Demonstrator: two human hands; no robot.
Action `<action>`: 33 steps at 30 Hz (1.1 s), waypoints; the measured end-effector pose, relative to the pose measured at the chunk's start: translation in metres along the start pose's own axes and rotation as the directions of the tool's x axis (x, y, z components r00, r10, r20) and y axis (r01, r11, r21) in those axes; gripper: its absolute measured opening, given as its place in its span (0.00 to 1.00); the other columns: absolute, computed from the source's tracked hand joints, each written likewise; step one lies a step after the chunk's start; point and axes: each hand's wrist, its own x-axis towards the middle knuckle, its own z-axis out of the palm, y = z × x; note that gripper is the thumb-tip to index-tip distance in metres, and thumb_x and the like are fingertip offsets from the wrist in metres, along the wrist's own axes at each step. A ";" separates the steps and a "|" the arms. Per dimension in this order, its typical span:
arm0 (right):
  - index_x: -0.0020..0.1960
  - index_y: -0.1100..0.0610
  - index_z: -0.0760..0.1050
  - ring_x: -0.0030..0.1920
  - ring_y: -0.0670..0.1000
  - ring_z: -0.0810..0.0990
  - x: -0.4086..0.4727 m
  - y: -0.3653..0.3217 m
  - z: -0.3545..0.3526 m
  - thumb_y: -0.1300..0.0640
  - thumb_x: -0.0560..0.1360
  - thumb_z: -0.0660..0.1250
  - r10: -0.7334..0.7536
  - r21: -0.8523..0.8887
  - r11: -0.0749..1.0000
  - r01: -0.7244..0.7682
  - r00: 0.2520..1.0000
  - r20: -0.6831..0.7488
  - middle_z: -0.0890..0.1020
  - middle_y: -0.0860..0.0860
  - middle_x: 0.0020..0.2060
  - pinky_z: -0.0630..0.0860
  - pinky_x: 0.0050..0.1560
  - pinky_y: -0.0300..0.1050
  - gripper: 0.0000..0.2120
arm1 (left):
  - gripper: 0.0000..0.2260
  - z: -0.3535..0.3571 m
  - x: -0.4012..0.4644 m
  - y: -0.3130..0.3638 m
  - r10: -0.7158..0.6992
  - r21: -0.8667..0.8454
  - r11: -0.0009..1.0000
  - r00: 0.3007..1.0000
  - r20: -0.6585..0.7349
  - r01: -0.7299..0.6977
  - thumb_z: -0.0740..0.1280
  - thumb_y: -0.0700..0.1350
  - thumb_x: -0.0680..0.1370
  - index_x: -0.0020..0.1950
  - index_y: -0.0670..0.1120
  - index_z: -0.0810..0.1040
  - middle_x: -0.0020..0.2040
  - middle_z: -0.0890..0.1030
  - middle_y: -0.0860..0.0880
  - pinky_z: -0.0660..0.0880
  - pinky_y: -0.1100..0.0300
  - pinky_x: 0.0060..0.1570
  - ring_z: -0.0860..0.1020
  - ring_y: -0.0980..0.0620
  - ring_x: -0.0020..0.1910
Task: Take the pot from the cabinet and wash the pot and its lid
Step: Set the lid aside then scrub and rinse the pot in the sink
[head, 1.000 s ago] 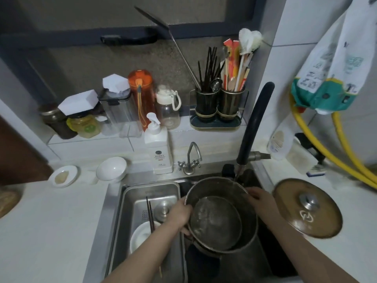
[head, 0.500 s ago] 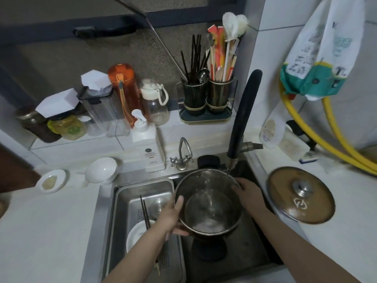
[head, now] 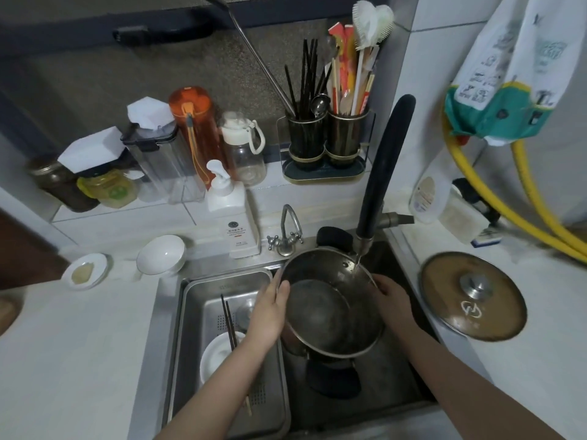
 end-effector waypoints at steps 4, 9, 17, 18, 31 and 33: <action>0.57 0.54 0.80 0.51 0.49 0.78 0.009 -0.003 -0.001 0.57 0.75 0.65 0.072 -0.041 0.997 -0.069 0.994 0.077 0.82 0.51 0.47 0.70 0.52 0.42 0.12 | 0.16 0.002 0.004 0.010 -0.104 -0.219 0.969 0.993 0.052 0.113 0.59 0.53 0.78 0.66 0.60 0.73 0.62 0.79 0.51 0.69 0.47 0.68 0.75 0.50 0.63; 0.56 0.51 0.80 0.51 0.52 0.80 0.017 -0.017 -0.007 0.53 0.77 0.62 0.000 -0.287 0.958 0.026 0.996 0.089 0.84 0.51 0.49 0.73 0.48 0.44 0.12 | 0.12 -0.002 0.006 0.009 -0.307 -0.482 0.818 0.947 0.097 0.315 0.58 0.46 0.81 0.59 0.57 0.77 0.51 0.83 0.48 0.80 0.58 0.40 0.81 0.48 0.47; 0.61 0.51 0.74 0.45 0.52 0.81 -0.005 -0.015 -0.019 0.55 0.80 0.57 -0.284 -0.448 0.863 0.233 0.958 -0.048 0.84 0.50 0.45 0.73 0.41 0.41 0.13 | 0.14 0.029 -0.014 -0.020 -0.289 -0.594 0.740 0.947 0.143 0.315 0.60 0.42 0.81 0.64 0.49 0.77 0.54 0.84 0.44 0.80 0.57 0.42 0.84 0.48 0.49; 0.60 0.53 0.75 0.44 0.51 0.80 -0.009 -0.011 -0.023 0.57 0.80 0.58 -0.276 -0.379 0.897 0.228 0.958 -0.076 0.83 0.50 0.44 0.71 0.40 0.39 0.12 | 0.14 0.031 -0.013 -0.016 -0.225 -0.555 0.795 0.968 0.107 0.246 0.60 0.41 0.81 0.64 0.52 0.77 0.56 0.84 0.47 0.79 0.58 0.48 0.83 0.51 0.53; 0.56 0.51 0.80 0.53 0.54 0.81 0.021 -0.025 -0.027 0.53 0.78 0.59 -0.028 -0.524 0.847 0.096 0.990 0.137 0.84 0.52 0.51 0.73 0.47 0.43 0.13 | 0.11 0.016 0.024 -0.007 -0.385 -0.304 0.868 0.919 0.089 0.393 0.61 0.37 0.79 0.57 0.42 0.80 0.37 0.80 0.47 0.72 0.64 0.25 0.77 0.51 0.31; 0.56 0.50 0.79 0.51 0.54 0.80 0.021 -0.038 -0.024 0.53 0.79 0.55 -0.126 -0.646 0.743 0.176 0.984 0.123 0.83 0.51 0.50 0.73 0.45 0.44 0.14 | 0.11 0.023 0.017 -0.020 -0.416 -0.477 0.770 0.900 0.129 0.424 0.61 0.36 0.79 0.58 0.40 0.79 0.38 0.82 0.45 0.73 0.66 0.23 0.80 0.53 0.28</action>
